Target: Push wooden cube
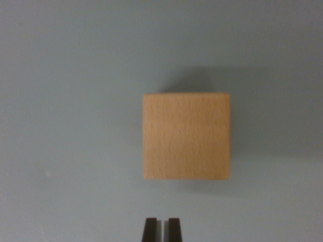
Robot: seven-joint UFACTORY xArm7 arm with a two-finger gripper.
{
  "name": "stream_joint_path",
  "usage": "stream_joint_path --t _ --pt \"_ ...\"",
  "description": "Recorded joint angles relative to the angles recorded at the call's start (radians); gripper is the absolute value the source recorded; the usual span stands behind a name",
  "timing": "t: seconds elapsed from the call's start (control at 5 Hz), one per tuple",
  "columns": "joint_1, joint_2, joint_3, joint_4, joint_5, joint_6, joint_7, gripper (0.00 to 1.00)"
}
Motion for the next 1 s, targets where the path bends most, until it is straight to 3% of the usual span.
stream_joint_path --t 1.0 --pt "-0.0031 0.016 -0.003 -0.037 0.0032 -0.051 -0.012 0.00"
